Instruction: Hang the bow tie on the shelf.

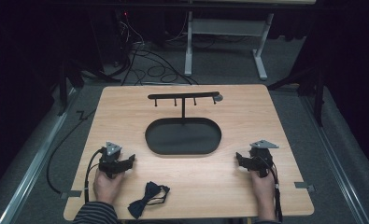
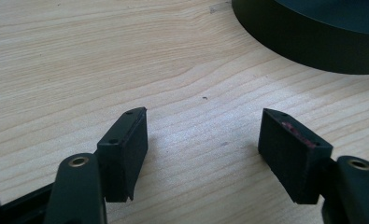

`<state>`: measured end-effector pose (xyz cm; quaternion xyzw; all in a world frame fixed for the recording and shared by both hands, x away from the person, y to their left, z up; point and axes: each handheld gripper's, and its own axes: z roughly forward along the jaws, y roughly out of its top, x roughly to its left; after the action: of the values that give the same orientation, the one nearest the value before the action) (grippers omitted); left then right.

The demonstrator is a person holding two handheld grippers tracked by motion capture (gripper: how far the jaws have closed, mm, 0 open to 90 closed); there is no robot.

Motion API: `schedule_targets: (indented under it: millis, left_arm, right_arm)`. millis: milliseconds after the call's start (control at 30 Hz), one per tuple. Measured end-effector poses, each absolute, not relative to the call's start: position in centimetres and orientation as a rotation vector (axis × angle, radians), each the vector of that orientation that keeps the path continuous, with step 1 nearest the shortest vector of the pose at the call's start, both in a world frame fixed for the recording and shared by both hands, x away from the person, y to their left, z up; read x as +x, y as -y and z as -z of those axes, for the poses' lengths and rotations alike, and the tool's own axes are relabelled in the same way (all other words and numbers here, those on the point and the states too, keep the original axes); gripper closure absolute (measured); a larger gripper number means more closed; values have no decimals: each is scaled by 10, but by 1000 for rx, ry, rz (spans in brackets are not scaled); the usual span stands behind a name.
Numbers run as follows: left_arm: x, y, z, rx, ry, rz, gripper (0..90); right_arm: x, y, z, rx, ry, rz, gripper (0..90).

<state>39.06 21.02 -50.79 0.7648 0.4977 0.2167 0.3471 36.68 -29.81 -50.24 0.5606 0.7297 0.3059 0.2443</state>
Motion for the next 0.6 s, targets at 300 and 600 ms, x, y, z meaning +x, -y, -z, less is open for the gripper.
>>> schedule_targets:
  millis: [300, 600]
  left_arm:
    - [390, -210, 508, 1983, -1293, -562, 333]
    - [390, -209, 508, 1980, -1301, -564, 332]
  right_arm:
    - [367, 298, 502, 1531, -1993, -835, 280]
    - [367, 296, 503, 1544, -1977, -827, 273]
